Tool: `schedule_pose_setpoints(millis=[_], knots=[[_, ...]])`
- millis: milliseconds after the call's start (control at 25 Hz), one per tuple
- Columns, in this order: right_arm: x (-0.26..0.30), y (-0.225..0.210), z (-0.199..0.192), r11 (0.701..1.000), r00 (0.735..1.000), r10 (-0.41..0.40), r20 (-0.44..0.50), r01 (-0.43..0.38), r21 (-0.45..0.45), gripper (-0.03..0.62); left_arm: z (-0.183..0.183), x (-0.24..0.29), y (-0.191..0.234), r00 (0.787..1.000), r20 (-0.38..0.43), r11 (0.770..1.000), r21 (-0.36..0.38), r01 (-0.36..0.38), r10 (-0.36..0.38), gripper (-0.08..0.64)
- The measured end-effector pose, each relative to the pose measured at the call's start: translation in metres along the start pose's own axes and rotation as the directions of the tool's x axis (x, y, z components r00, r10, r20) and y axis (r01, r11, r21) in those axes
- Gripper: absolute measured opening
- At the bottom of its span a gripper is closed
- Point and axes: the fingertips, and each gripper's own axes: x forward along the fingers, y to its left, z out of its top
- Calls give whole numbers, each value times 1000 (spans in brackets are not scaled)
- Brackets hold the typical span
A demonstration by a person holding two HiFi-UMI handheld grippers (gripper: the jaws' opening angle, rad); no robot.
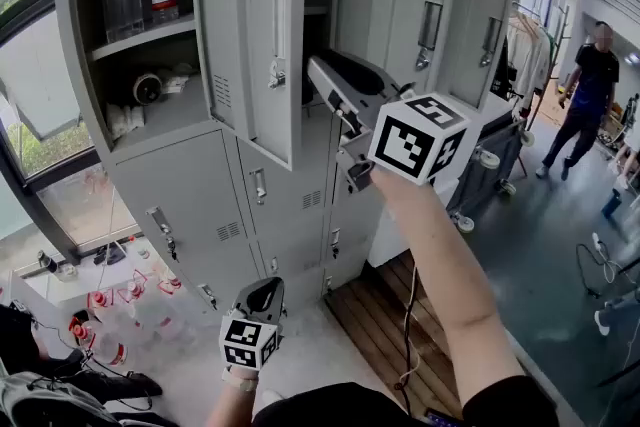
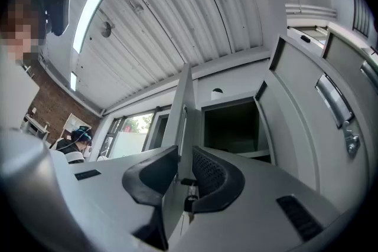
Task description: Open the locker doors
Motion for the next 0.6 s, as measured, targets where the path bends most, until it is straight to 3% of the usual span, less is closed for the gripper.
schedule_pose_setpoints(millis=[320,600], knots=[[-59,-26,-68,990,988,-125,-93,129,46,79,-1,29,-21,994,4,994,-9,110,-110,18],[-136,-33,-138,961,945,-264,-196,275,32,66,-6,57,-47,973,-12,973,-9,232,-232,18]])
